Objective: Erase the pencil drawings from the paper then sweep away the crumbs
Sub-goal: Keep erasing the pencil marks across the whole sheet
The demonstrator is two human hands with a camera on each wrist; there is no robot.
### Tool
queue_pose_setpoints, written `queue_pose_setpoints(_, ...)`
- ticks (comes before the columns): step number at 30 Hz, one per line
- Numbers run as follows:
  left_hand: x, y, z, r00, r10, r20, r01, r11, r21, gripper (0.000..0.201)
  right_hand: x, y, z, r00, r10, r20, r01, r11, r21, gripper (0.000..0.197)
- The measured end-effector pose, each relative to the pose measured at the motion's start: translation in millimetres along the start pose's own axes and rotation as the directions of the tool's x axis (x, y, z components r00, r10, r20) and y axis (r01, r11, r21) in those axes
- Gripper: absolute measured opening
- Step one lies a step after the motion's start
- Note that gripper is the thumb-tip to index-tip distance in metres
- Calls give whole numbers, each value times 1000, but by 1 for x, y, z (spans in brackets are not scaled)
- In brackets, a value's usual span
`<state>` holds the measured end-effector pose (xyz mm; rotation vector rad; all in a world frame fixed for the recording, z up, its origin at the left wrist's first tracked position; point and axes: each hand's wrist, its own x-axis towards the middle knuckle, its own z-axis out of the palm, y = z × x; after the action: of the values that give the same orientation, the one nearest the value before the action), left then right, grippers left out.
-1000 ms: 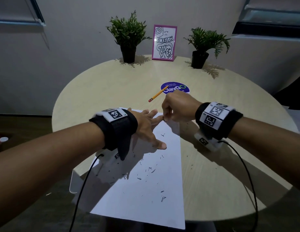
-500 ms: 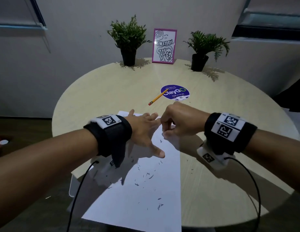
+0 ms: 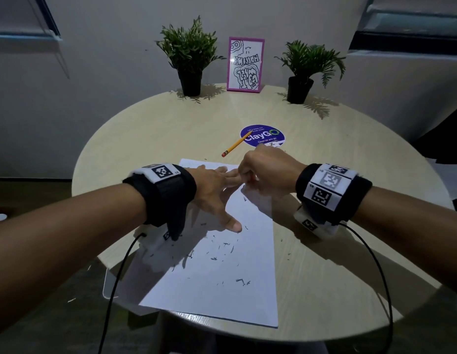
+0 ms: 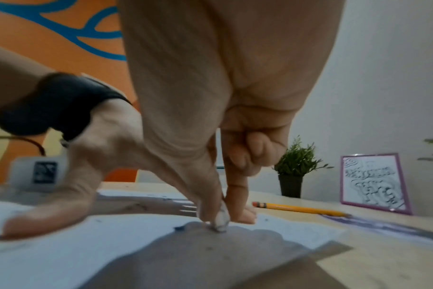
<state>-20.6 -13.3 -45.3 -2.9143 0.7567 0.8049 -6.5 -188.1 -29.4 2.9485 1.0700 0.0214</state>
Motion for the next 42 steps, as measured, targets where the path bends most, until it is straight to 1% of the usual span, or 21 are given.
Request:
queue_pose_setpoints(2, -2, -1, 0, 1000, -14, -5, 13, 999, -45, 106, -5, -5, -2, 995, -78, 68, 73, 995, 73, 16)
queue_pose_setpoints(4, -4, -2, 0, 999, -51, -11, 50, 995, -89, 101, -7, -6, -4, 984, -121, 129, 99, 981, 166, 10)
queue_pose_setpoints(6, -2, -3, -1, 999, -45, -10, 44, 994, -104, 113, 1, 2, -6, 987, -90, 131, 65, 981, 185, 6)
queue_pose_setpoints(9, 1, -1, 0, 999, -46, -7, 45, 997, -70, 132, 16, 17, -8, 998, 17, 66, -27, 988, 150, 7)
queue_pose_setpoints(12, 1, -2, 1, 997, -80, -6, 79, 993, -86, 136, 19, 14, -6, 998, 52, 45, -55, 995, 84, 3)
queue_pose_setpoints(15, -3, -3, -1, 998, -50, -33, 45, 988, -149, 124, 3, -3, 0, 999, -16, 40, 13, 997, 76, 10)
queue_pose_setpoints(17, -5, -1, -2, 999, -33, -43, 26, 987, -162, 119, -10, -12, -3, 990, -104, 96, 90, 986, 140, 19)
queue_pose_setpoints(19, -5, -1, -2, 998, -25, -51, 17, 986, -168, 117, -11, -12, -6, 980, -143, 140, 115, 976, 186, 19)
queue_pose_setpoints(20, -5, -1, -3, 998, -17, -53, 8, 986, -164, 120, -6, -9, -8, 983, -132, 131, 107, 977, 183, 17)
queue_pose_setpoints(22, -5, 0, -4, 999, -14, -49, 7, 991, -131, 131, 7, 1, -8, 995, -59, 79, 48, 989, 143, 11)
queue_pose_setpoints(24, -9, 4, -6, 998, -55, -31, 51, 994, -101, 136, 16, 8, -7, 999, 20, 37, -24, 996, 92, 5)
queue_pose_setpoints(25, -8, 4, -5, 997, -76, -19, 74, 993, -92, 136, 18, 7, -5, 999, 35, 19, -36, 997, 70, 4)
queue_pose_setpoints(28, -6, 2, -3, 996, -85, -4, 84, 992, -92, 128, 9, -7, -3, 999, -42, 23, 40, 997, 63, 9)
queue_pose_setpoints(30, -8, 4, -5, 997, -73, 0, 72, 991, -110, 115, -1, -18, -5, 988, -126, 88, 113, 984, 136, 22)
queue_pose_setpoints(32, -12, 8, -8, 998, -60, -12, 58, 994, -97, 106, -2, -20, -8, 977, -168, 128, 140, 969, 202, 25)
queue_pose_setpoints(35, -9, 7, -7, 998, -52, -26, 51, 998, -45, 117, 15, -11, -8, 990, -124, 62, 111, 977, 181, 7)
queue_pose_setpoints(37, -6, 4, -6, 996, -87, -20, 85, 995, -55, 126, 23, -9, -7, 997, -76, 24, 71, 981, 180, 3)
queue_pose_setpoints(38, -5, 3, -6, 995, -100, -14, 99, 993, -56, 123, 22, -11, -6, 998, -58, 15, 54, 984, 171, 6)
queue_pose_setpoints(40, -10, 7, -10, 995, -100, -2, 100, 994, -42, 104, 12, -19, -3, 998, -56, -1, 56, 988, 147, 14)
queue_pose_setpoints(41, -12, 10, -11, 996, -91, -7, 90, 995, -39, 92, 4, -23, -1, 997, -78, 1, 77, 985, 154, 13)
queue_pose_setpoints(42, -15, 13, -12, 996, -84, -6, 84, 996, -41, 87, -4, -27, -1, 994, -106, 25, 100, 980, 173, 12)
